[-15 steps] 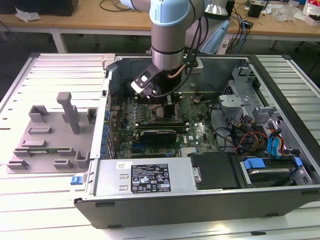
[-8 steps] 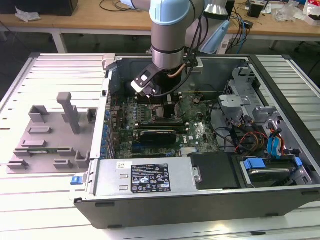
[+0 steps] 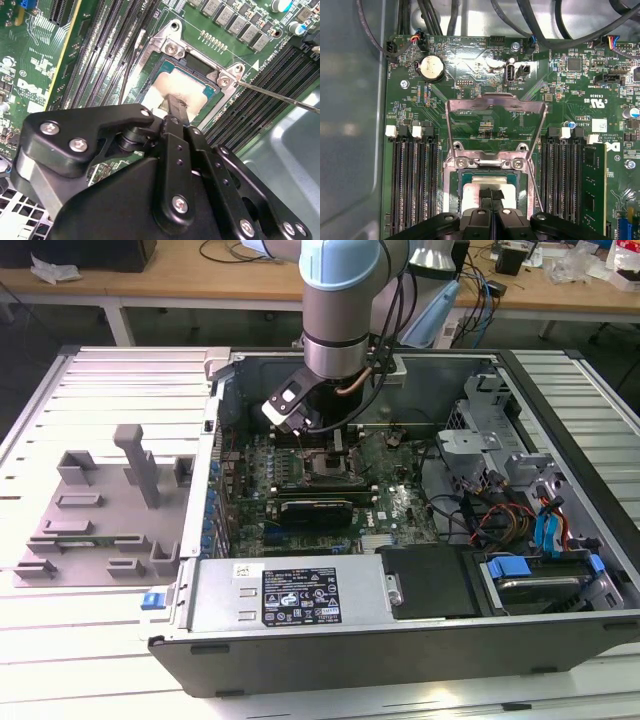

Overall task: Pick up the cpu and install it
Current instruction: 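Place the cpu into insertion slot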

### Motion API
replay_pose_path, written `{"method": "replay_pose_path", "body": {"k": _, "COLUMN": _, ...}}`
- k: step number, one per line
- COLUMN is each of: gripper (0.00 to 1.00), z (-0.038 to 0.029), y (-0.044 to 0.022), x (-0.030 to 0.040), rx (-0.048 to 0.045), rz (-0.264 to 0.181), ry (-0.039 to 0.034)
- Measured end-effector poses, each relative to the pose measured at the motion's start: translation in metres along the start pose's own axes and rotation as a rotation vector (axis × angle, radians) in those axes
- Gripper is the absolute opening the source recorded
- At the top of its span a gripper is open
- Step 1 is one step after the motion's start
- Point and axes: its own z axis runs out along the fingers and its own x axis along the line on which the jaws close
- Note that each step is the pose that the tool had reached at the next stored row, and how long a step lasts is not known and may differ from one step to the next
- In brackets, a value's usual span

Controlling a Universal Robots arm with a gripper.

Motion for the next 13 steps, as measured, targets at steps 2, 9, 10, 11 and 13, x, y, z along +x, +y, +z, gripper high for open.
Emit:
{"method": "replay_pose_path", "body": {"k": 2, "gripper": 0.11, "z": -0.0001, "y": 0.0000, "x": 0.0000, "rx": 0.0000, "rz": 0.000, "ry": -0.0001}}
{"method": "replay_pose_path", "body": {"k": 9, "gripper": 0.11, "z": 0.0001, "y": 0.0010, "x": 0.0000, "rx": 0.0202, "rz": 0.000, "ry": 0.0003}}
{"method": "replay_pose_path", "body": {"k": 10, "gripper": 0.11, "z": 0.0010, "y": 0.0010, "x": 0.0000, "rx": 0.0203, "rz": 0.000, "ry": 0.0001}}
{"method": "replay_pose_path", "body": {"k": 11, "gripper": 0.11, "z": 0.0011, "y": 0.0009, "x": -0.0001, "rx": 0.0205, "rz": 0.000, "ry": -0.0001}}
{"method": "replay_pose_path", "body": {"k": 13, "gripper": 0.11, "z": 0.0012, "y": 0.0009, "x": -0.0001, "rx": 0.0205, "rz": 0.000, "ry": -0.0001}}
